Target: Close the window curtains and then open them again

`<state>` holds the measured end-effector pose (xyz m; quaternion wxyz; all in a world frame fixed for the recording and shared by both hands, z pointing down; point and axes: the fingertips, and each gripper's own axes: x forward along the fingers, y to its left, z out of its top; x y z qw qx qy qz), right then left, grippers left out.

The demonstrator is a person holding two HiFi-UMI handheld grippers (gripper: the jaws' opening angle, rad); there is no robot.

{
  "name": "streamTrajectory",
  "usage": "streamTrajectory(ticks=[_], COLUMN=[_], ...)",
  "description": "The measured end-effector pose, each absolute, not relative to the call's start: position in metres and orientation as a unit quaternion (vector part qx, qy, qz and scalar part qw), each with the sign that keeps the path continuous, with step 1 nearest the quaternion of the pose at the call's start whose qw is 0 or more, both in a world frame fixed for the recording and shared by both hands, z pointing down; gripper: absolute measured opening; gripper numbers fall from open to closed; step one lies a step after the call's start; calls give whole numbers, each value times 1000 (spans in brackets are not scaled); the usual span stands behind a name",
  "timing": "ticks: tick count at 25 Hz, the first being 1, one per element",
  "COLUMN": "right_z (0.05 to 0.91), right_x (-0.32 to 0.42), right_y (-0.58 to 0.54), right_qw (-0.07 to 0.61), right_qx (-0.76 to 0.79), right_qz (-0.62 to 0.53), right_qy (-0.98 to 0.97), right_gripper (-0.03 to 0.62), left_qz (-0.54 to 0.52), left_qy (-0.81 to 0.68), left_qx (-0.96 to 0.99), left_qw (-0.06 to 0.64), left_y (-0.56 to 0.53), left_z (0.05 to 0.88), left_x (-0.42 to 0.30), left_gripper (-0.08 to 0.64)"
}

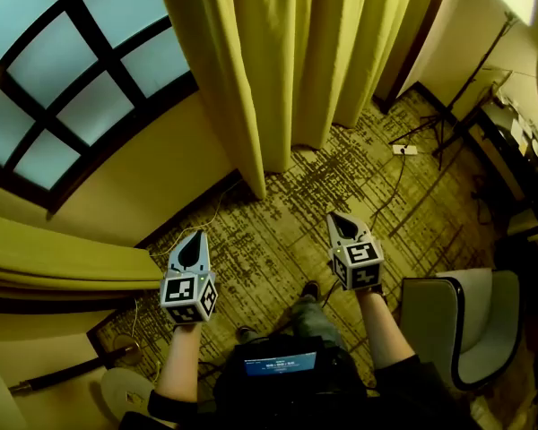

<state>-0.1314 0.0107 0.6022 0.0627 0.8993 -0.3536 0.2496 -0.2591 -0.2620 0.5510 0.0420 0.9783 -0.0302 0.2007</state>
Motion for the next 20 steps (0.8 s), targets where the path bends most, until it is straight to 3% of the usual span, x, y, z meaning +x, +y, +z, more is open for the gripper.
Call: streamTrajectory(ticks=[10, 20], right_z=[594, 589], right_x=[-49, 26], right_y=[42, -12], right_qw=[67, 65], right_qx=[885, 879], right_qz=[244, 232], right_qy=[-390, -412], right_gripper=[14, 14], left_qz=[173, 151], left_qy=[-41, -27], left_qx=[983, 988], left_qw=[32, 24], left_y=[-206, -223], left_z=[525, 509], left_x=[-158, -70], left_gripper=[11, 11])
